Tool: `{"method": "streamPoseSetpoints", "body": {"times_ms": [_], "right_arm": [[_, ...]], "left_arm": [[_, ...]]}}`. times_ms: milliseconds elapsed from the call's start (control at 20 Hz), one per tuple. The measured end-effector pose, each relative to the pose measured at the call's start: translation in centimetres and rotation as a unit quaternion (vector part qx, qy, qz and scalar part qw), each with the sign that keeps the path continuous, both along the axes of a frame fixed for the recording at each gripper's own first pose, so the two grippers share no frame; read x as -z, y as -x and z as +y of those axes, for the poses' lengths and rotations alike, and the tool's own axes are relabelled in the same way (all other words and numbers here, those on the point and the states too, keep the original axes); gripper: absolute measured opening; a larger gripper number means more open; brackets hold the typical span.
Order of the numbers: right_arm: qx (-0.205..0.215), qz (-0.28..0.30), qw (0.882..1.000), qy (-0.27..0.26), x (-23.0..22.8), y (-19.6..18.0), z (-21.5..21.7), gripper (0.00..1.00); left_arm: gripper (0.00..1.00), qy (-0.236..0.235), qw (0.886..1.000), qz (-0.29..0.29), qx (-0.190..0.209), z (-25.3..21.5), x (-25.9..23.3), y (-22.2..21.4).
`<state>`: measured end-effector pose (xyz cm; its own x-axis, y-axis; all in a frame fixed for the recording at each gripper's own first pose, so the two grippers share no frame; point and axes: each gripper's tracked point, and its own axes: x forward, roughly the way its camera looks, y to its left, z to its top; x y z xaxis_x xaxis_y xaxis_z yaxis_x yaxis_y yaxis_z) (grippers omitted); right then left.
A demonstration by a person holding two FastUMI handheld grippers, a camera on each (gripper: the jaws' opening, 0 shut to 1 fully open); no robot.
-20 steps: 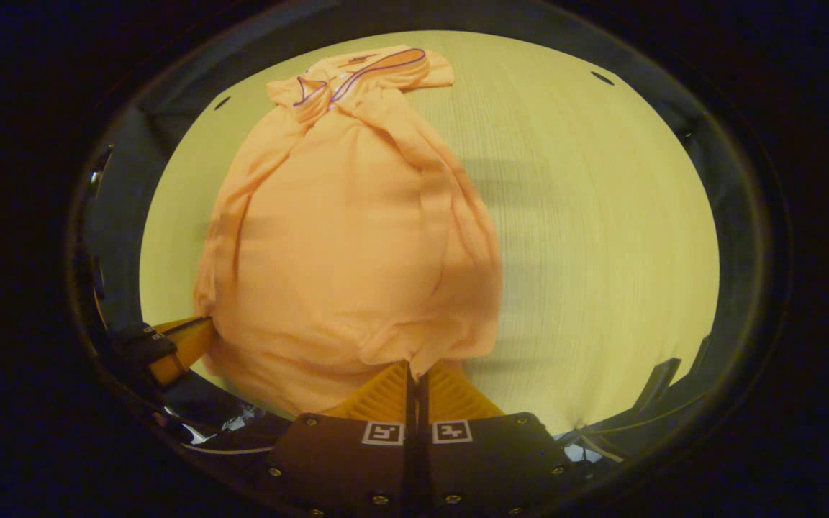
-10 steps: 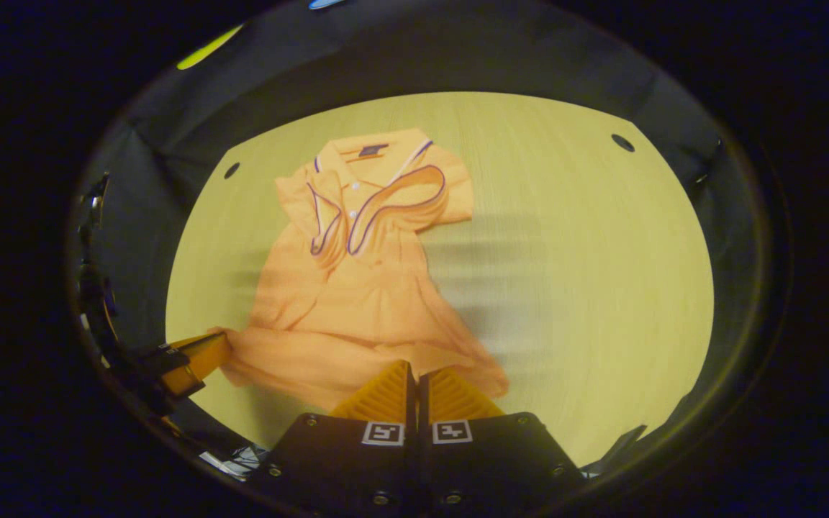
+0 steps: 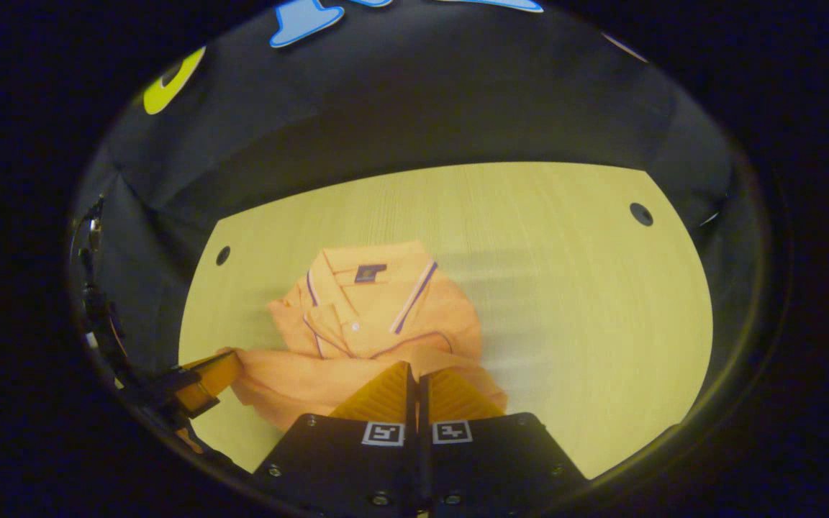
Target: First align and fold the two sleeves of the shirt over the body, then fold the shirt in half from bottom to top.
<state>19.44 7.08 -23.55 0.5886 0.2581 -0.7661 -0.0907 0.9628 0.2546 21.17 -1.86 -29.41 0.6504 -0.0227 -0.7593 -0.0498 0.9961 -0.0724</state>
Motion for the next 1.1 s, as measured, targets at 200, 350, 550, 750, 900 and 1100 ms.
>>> {"method": "streamPoseSetpoints", "body": {"times_ms": [200,350,550,750,900,1100], "right_arm": [[0.022,-0.024,0.999,-0.012,-2.1,-6.5,-1.0,0.00],[0.047,-0.052,0.998,-0.004,-1.9,-10.2,-1.3,0.00],[0.064,-0.059,0.996,0.018,0.8,-12.6,-1.9,0.00],[0.055,-0.047,0.996,0.043,4.0,-13.4,-2.5,0.00],[0.057,-0.037,0.997,0.047,5.2,-13.5,-2.5,0.00],[0.050,-0.034,0.998,0.021,4.6,-12.6,-1.9,0.23]], "left_arm": [[0.10,-0.011,1.000,-0.028,-0.004,0.4,-0.5,-5.4],[0.06,-0.012,0.998,-0.058,-0.005,0.1,-0.5,-8.6],[0.06,-0.024,0.995,-0.093,0.010,-1.5,0.4,-11.5],[0.06,-0.036,0.995,-0.089,0.030,-2.7,2.5,-13.0],[0.13,-0.019,0.996,-0.080,0.029,-3.2,3.5,-12.9],[0.65,-0.032,0.996,-0.072,0.040,-2.6,3.4,-12.5]]}}
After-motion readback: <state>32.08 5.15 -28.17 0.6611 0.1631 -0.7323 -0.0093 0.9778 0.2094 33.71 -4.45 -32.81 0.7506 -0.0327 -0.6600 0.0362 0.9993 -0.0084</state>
